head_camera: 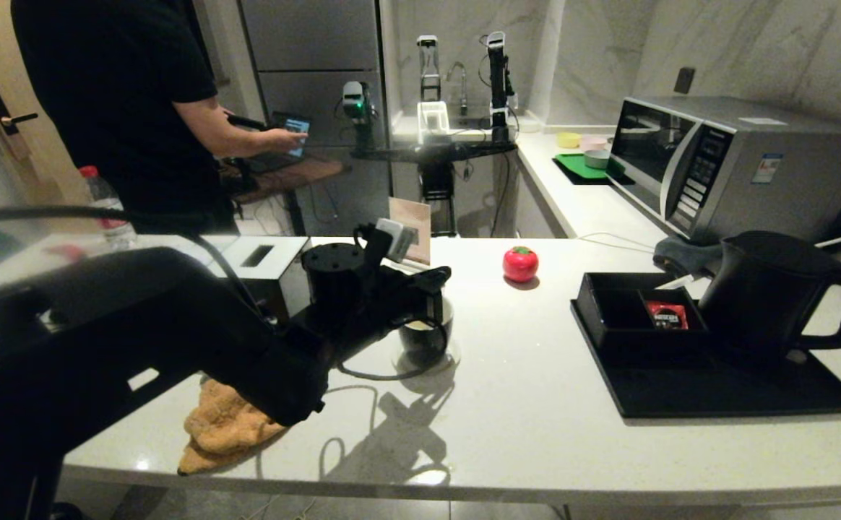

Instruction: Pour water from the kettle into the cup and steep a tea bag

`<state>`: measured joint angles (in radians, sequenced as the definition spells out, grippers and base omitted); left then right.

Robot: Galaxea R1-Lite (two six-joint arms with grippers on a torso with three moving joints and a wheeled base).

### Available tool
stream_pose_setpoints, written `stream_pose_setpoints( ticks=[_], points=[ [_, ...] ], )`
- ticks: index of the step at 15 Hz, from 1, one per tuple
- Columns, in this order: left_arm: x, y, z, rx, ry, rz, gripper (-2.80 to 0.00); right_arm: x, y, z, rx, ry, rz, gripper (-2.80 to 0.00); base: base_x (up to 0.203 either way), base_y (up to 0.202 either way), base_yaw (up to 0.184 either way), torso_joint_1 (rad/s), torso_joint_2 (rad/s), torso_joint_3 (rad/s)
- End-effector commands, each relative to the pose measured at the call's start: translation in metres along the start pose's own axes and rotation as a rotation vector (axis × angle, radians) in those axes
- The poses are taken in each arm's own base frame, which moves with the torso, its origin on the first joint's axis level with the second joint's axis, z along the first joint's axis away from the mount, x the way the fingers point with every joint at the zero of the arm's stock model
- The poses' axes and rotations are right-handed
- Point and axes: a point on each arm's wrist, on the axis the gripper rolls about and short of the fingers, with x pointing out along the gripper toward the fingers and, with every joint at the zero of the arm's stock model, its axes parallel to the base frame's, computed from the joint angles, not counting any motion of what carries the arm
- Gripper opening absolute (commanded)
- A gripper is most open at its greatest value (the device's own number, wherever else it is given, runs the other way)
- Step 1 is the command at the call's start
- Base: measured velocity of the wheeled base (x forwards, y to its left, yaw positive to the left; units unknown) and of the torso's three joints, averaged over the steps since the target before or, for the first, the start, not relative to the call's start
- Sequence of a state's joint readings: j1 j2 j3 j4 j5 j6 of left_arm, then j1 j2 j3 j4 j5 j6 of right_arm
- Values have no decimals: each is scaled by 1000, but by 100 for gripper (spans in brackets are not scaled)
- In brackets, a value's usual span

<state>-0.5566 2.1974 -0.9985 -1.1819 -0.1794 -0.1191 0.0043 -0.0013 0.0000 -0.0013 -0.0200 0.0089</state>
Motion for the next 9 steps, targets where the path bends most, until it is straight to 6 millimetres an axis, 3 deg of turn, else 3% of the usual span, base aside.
stream_pose_setpoints(
  ticks=[1, 9],
  points=[
    [2, -1, -9, -5, 20, -6, -280, 0, 0, 0, 0, 1, 0, -280, 0, 0, 0, 0, 0, 0],
    [0, -3, -1, -1, -2, -7, -280, 0, 0, 0, 0, 1, 0, -280, 0, 0, 0, 0, 0, 0]
  ],
)
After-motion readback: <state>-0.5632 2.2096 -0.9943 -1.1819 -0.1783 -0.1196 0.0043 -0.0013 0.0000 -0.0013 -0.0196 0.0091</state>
